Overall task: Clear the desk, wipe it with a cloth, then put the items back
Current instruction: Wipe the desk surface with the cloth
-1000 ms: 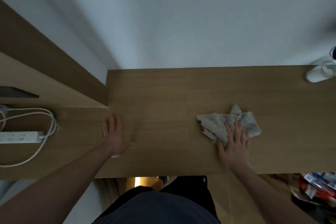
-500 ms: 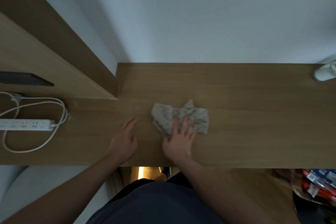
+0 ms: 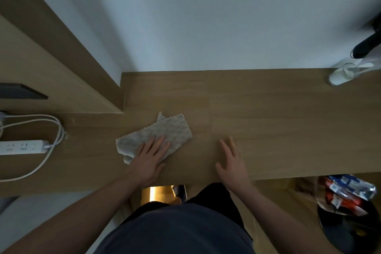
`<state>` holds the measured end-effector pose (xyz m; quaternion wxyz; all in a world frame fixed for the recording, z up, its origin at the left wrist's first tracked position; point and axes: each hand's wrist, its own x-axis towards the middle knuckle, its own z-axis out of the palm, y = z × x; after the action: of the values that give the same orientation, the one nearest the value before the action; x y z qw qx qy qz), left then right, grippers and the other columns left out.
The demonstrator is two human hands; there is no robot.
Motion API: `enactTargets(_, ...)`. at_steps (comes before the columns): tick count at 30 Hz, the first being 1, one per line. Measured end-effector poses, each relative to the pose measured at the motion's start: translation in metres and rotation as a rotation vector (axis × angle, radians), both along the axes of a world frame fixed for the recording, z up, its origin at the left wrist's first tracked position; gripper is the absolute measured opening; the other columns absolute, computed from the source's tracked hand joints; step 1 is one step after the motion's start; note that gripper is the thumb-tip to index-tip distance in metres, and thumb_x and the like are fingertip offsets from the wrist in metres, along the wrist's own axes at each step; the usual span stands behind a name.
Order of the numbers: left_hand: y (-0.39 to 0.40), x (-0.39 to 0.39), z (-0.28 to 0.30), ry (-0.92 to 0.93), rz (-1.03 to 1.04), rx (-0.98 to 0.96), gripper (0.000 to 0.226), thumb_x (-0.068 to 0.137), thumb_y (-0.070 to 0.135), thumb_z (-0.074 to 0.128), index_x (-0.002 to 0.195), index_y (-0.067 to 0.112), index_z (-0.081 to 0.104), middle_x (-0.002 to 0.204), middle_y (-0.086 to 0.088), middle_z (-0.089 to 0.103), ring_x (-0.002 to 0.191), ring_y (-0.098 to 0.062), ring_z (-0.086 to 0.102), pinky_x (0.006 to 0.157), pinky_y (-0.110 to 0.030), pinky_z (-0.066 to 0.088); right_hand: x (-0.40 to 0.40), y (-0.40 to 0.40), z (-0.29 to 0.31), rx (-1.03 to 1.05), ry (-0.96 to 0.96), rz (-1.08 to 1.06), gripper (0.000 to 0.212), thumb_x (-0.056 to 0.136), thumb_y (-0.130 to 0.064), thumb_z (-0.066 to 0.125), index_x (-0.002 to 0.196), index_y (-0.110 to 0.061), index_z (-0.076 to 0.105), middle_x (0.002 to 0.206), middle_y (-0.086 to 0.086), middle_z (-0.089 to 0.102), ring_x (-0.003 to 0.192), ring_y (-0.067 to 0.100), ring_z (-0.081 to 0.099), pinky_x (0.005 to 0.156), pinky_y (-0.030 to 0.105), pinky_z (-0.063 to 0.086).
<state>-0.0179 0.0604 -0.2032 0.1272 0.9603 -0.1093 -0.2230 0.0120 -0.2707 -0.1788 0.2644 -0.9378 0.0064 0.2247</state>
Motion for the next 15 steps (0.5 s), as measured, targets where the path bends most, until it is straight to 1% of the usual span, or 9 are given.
enactTargets(2,0.024,0.012,-0.003,0.039,0.128,0.047,0.073,0.098,0.055,0.018,0.165,0.029,0.005,0.172,-0.002,-0.003,0.157,-0.038,0.003,0.124,-0.061,0.017,-0.015,-0.035,-0.011,-0.121,0.016,0.013,0.081,0.095,-0.037,0.059,0.164,-0.03,0.016,0.172,-0.007,-0.006,0.159,0.024,-0.007,0.126,0.053,0.022)
enactTargets(3,0.04,0.016,-0.004,0.058,0.221,0.078,0.074,0.097,0.057,0.014,0.165,0.028,0.001,0.172,-0.005,-0.003,0.156,-0.042,0.005,0.123,-0.063,0.018,-0.024,-0.047,-0.015,-0.16,0.007,0.015,0.08,0.097,-0.039,0.057,0.164,-0.028,0.015,0.173,-0.004,-0.006,0.159,0.026,-0.008,0.127,0.053,0.02)
enactTargets(5,0.068,0.019,-0.001,0.13,0.376,0.127,0.078,0.094,0.066,0.005,0.161,0.033,-0.018,0.171,-0.004,-0.015,0.157,-0.041,-0.003,0.124,-0.061,0.013,-0.043,-0.062,-0.017,-0.194,-0.014,0.005,0.077,0.1,-0.041,0.054,0.165,-0.025,0.015,0.173,-0.002,-0.004,0.159,0.027,-0.007,0.128,0.052,0.015)
enactTargets(6,0.076,0.018,-0.003,0.168,0.405,0.134,0.079,0.094,0.069,0.005,0.158,0.035,-0.026,0.17,-0.001,-0.022,0.157,-0.039,-0.008,0.125,-0.06,0.01,-0.051,-0.064,-0.015,-0.19,-0.008,-0.009,0.077,0.1,-0.042,0.053,0.165,-0.025,0.015,0.173,-0.002,-0.004,0.159,0.025,-0.008,0.129,0.05,0.012)
enactTargets(7,0.076,0.017,0.001,0.188,0.416,0.13,0.081,0.095,0.07,0.01,0.157,0.034,-0.028,0.168,0.0,-0.027,0.156,-0.04,-0.011,0.126,-0.059,0.008,-0.058,-0.064,-0.014,-0.177,0.008,-0.029,0.076,0.101,-0.043,0.052,0.165,-0.026,0.015,0.173,-0.003,-0.003,0.159,0.022,-0.008,0.13,0.047,0.011)
enactTargets(9,0.055,0.016,0.007,0.258,0.462,0.107,0.088,0.095,0.069,0.021,0.16,0.029,-0.023,0.167,-0.002,-0.03,0.155,-0.043,-0.016,0.126,-0.06,0.005,-0.067,-0.061,-0.011,-0.13,0.025,-0.089,0.074,0.1,-0.041,0.053,0.164,-0.025,0.02,0.173,-0.004,0.0,0.159,0.017,-0.006,0.13,0.043,0.013)
enactTargets(12,-0.013,0.019,0.013,0.372,0.547,0.007,0.101,0.081,0.081,0.015,0.162,0.028,-0.014,0.167,-0.001,-0.029,0.154,-0.04,-0.023,0.125,-0.06,0.0,-0.074,-0.056,-0.003,-0.048,0.035,-0.188,0.071,0.099,-0.032,0.059,0.162,-0.024,0.028,0.173,-0.006,0.007,0.159,0.012,0.002,0.128,0.039,0.02)
enactTargets(14,-0.071,0.022,0.022,0.401,0.481,-0.08,0.104,0.079,0.083,0.014,0.163,0.027,-0.012,0.168,0.001,-0.027,0.153,-0.038,-0.025,0.126,-0.056,-0.005,-0.075,-0.057,0.003,-0.004,0.035,-0.24,0.073,0.097,-0.027,0.061,0.162,-0.025,0.028,0.172,-0.01,0.008,0.158,0.011,0.009,0.126,0.035,0.024)
enactTargets(15,-0.103,0.024,0.036,0.411,0.427,-0.153,0.1,0.086,0.079,0.019,0.163,0.025,-0.012,0.168,0.003,-0.027,0.153,-0.035,-0.026,0.127,-0.052,-0.007,-0.074,-0.059,0.006,0.005,0.032,-0.263,0.074,0.096,-0.024,0.062,0.162,-0.025,0.028,0.171,-0.01,0.009,0.158,0.012,0.012,0.125,0.034,0.026)
